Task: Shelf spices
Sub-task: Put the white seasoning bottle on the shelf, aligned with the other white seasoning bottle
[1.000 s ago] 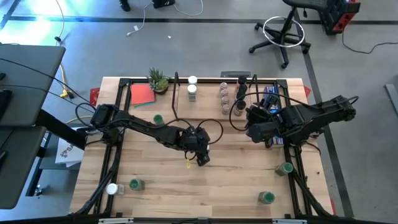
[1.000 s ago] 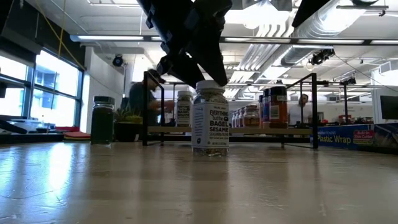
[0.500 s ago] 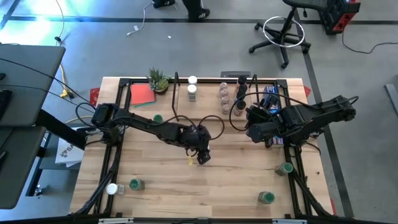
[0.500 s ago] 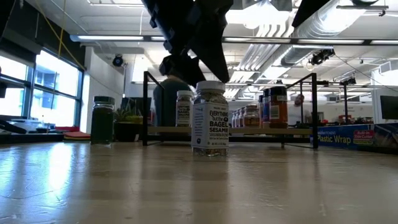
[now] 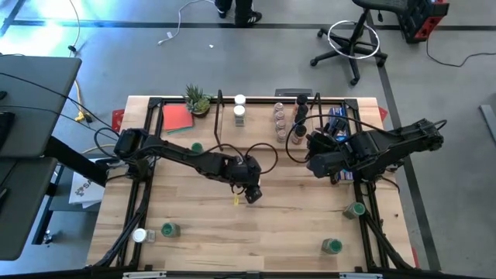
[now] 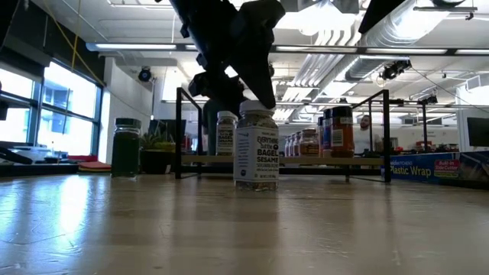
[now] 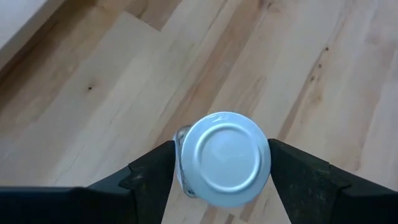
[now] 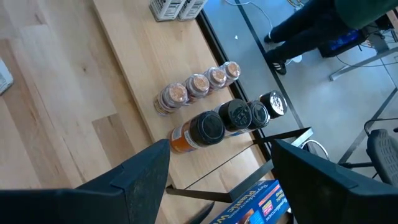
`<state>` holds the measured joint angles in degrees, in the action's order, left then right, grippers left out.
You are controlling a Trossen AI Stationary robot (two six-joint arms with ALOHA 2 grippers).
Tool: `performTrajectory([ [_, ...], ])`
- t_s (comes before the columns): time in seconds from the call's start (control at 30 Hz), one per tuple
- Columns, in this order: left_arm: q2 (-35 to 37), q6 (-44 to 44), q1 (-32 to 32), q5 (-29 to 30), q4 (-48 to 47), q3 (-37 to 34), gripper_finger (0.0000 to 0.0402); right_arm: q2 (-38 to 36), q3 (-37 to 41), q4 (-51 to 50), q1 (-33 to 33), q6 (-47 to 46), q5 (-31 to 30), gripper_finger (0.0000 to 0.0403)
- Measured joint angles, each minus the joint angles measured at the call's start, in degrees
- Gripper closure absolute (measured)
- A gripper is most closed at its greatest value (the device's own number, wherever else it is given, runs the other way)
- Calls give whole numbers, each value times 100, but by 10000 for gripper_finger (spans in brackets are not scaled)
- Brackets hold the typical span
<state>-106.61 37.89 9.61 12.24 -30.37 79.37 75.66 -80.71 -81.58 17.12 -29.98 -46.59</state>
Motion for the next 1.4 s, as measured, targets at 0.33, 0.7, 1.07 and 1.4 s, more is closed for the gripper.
performTrajectory([
  [0.33, 0, -20, -157, 13, 11, 2, 204, 0, 0, 48, 0, -2, -2, 128],
  [0.7, -7, -874, -173, -267, -237, 260, 205, 0, 0, 46, -2, -2, -2, 128],
  [1.07, 7, -3482, -676, -835, -2297, 1638, 205, 0, 0, 42, 0, -2, 0, 128],
  [1.4, 79, -5600, -2215, -1487, -2657, 1749, 205, 0, 0, 39, 0, -150, 7, 128],
])
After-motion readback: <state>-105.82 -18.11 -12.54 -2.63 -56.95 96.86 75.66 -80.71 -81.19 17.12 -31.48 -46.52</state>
